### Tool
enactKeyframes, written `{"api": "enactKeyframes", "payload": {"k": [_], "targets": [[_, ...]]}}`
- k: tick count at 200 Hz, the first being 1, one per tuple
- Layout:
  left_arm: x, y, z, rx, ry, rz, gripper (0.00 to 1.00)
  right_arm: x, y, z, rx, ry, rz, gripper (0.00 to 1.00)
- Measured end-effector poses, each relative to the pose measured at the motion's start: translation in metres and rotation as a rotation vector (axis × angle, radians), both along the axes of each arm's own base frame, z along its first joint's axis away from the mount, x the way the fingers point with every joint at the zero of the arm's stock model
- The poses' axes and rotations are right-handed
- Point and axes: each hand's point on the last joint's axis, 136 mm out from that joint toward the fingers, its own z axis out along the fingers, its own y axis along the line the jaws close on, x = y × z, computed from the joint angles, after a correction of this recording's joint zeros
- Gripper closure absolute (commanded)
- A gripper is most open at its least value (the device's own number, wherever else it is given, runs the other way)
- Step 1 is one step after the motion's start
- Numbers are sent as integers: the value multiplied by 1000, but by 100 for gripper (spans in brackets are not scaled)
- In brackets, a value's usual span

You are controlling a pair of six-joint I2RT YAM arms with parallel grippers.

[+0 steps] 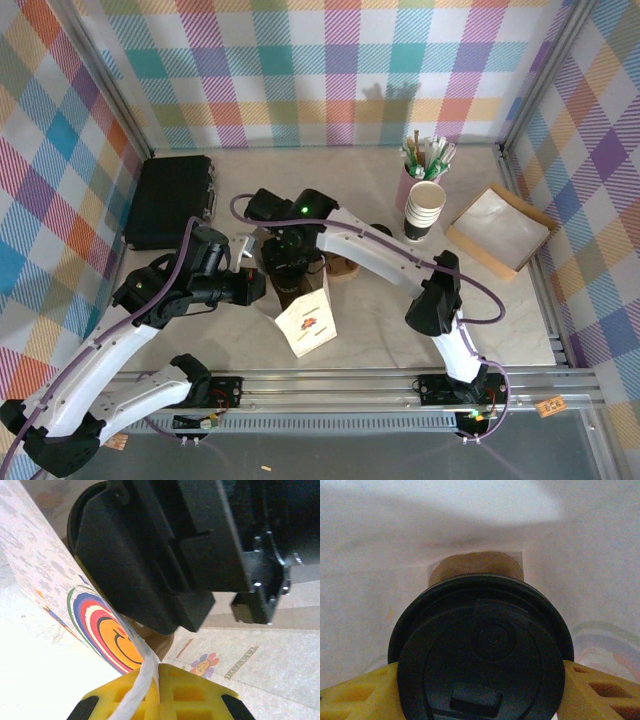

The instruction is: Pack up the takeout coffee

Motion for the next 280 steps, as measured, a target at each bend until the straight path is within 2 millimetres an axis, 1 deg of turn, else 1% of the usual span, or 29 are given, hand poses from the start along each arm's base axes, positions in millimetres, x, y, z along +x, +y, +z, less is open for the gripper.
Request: {"api": "enactKeyframes", "payload": {"k": [45, 73, 96, 101, 113, 122, 136, 153, 183, 218, 223, 230, 234, 251, 270, 280], "targets": [[-1, 6, -3, 27, 2, 16, 100, 2, 11, -13, 11, -29, -7, 71], [-2, 13, -2, 56, 4, 32, 100, 0, 11, -21, 2, -25, -7, 71], [-3, 22, -2, 98, 14, 59, 91, -4, 5, -29, -14, -15, -9, 71], [-4, 24, -1, 108, 19, 66, 88, -5, 3, -30, -14, -14, -11, 71], [-5, 28, 0, 126, 22, 79, 76, -7, 0, -30, -12, -16, -11, 71], [-6, 31, 2, 132, 24, 92, 73, -11, -3, -29, -13, -16, -7, 71], [-7, 35, 7, 137, 15, 99, 73, -12, -8, -28, -12, -21, -7, 71], [-9, 38, 12, 138, 8, 103, 78, -11, -7, -24, -3, -32, -10, 71], [-10, 37, 13, 144, 18, 93, 100, -8, -3, -20, 16, -47, -11, 71], [-12, 31, 14, 144, 47, 60, 100, -3, -1, -13, 31, -72, -18, 72], [-12, 30, 14, 143, 49, 54, 93, -3, -1, -13, 28, -75, -20, 72], [-12, 29, 14, 141, 53, 48, 79, -2, -2, -13, 26, -80, -21, 72], [-12, 28, 14, 142, 52, 41, 75, -1, -2, -13, 26, -83, -22, 72], [-13, 25, 13, 140, 66, 27, 67, 0, -1, -12, 27, -90, -25, 72], [-13, 22, 11, 142, 78, 13, 68, 1, 0, -12, 31, -93, -26, 72], [-13, 21, 9, 142, 86, 4, 78, 1, 0, -12, 33, -94, -26, 72]]}}
